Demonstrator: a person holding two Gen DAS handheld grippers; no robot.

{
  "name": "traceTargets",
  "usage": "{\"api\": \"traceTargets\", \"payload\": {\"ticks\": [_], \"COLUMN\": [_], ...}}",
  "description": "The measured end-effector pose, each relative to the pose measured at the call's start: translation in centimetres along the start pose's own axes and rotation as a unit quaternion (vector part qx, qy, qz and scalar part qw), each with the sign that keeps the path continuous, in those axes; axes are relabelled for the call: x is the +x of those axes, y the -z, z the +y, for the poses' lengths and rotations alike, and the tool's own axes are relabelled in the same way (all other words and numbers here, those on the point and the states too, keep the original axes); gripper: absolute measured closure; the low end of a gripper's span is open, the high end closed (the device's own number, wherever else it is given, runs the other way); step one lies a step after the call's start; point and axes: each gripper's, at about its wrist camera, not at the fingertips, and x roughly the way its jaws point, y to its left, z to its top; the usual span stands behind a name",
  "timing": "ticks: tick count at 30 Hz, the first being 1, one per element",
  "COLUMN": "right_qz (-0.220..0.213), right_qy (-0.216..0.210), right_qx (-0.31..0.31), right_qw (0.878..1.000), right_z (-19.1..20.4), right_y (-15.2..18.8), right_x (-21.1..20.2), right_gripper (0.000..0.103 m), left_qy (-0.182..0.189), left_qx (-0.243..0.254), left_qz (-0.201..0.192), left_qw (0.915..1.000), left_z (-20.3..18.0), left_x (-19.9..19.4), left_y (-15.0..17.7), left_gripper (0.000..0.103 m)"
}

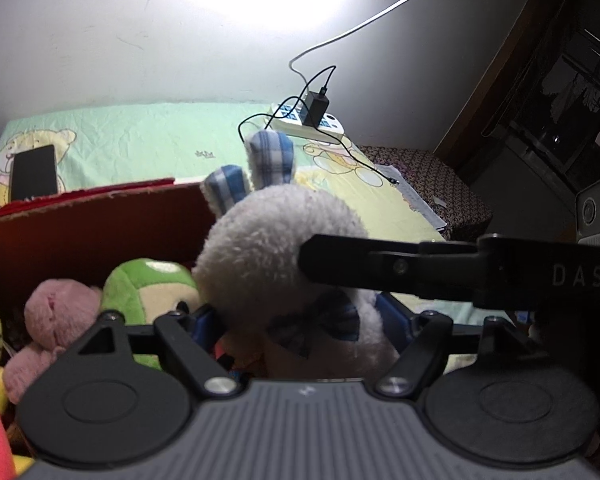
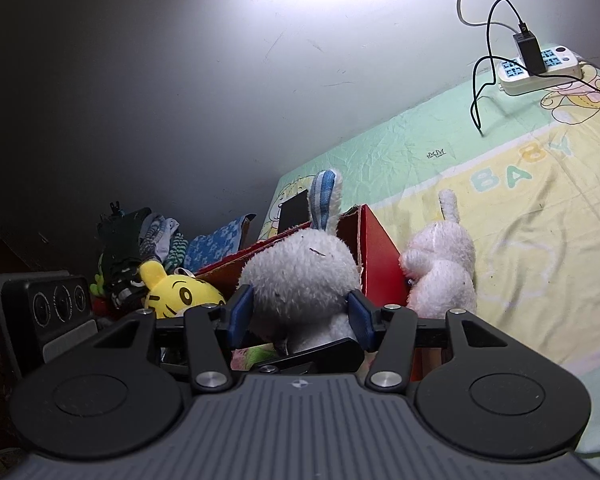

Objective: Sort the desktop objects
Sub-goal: 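Lower the plaid-eared bunny into the red box with the right tool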

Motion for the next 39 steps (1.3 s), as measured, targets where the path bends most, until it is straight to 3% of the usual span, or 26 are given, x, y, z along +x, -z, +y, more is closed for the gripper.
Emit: {"api": "traceTargets", "payload": {"ticks": [7, 14, 19, 23, 31, 39], "right_qz": [-0.003, -0.007, -0.021, -0.032, -0.004, 0.037], "right_qy": [0.062, 0.085, 0.085, 0.057, 0.024, 0.067], "right_qx": [-0.052, -0.081, -0.083, -0.087, -0.098, -0.118], "right_qw": [0.997, 0.993, 0.993, 0.994, 0.995, 0.990], "right_z": [1.7, 2.4, 2.6, 3.2, 3.5, 2.9], "right_y": [0.7, 0.6, 0.2, 0.0, -0.1, -0.1], "right_x": [1.4, 2.2, 1.9, 1.6, 2.3, 3.9], "right_gripper": [0.054, 0.056, 0.062, 0.065, 0.065, 0.065], "left_qy": [-0.015, -0.021, -0.014, -0.001, 0.002, 0.002], "left_qx": [0.004, 0.023, 0.037, 0.040, 0.045, 0.053], "left_qz": [0.007, -0.003, -0.011, -0.010, 0.014, 0.028], "left_qw": [0.9999, 0.9995, 0.9992, 0.9991, 0.9989, 0.9982], "left_z": [1.2, 0.9, 0.5, 0.0, -0.7, -0.6], "left_x": [-0.6, -1.9, -3.2, -3.0, -0.4, 1.8], "left_y": [0.9, 1.2, 1.7, 1.7, 2.1, 1.9], "left_gripper": [0.024, 0.021, 0.020, 0.020, 0.019, 0.014]}}
